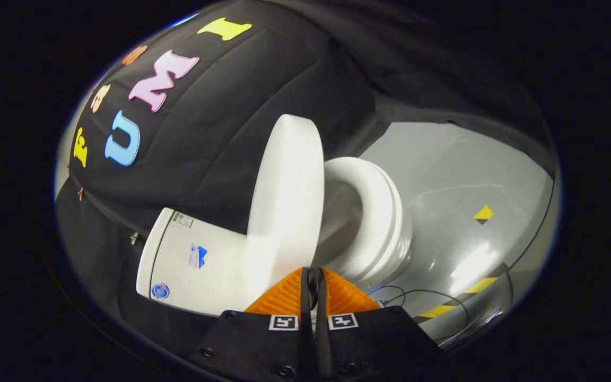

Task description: Open the toilet lid.

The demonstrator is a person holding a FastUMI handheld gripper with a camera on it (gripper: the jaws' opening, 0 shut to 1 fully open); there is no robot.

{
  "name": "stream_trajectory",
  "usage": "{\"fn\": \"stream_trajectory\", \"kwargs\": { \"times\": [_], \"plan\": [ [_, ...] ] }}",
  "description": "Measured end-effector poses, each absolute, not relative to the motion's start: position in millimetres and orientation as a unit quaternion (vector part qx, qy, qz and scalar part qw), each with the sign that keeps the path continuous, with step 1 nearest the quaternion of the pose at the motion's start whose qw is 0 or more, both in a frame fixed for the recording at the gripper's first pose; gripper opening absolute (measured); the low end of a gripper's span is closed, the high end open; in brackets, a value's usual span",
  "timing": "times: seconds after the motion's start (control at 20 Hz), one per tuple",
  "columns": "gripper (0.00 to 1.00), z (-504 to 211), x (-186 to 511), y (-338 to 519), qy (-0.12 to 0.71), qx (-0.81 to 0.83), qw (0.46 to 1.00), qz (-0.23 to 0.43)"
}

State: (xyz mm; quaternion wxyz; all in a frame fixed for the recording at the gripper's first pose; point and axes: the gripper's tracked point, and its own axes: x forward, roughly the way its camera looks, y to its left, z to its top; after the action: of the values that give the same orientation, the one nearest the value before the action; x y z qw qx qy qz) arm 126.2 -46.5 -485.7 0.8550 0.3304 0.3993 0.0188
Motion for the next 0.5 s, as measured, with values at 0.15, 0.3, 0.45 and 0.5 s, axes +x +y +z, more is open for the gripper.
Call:
{"fn": "stream_trajectory", "kwargs": {
  "times": [0.15,0.3,0.45,0.5],
  "plan": [
    [0.05,-447,129,-29,0.389,0.286,0.876,0.002],
    [0.05,-420,127,-7,0.383,0.229,0.895,-0.018],
    [0.06,-395,127,11,0.369,0.19,0.909,-0.045],
    [0.05,-388,127,19,0.363,0.183,0.912,-0.05]
  ]
}}
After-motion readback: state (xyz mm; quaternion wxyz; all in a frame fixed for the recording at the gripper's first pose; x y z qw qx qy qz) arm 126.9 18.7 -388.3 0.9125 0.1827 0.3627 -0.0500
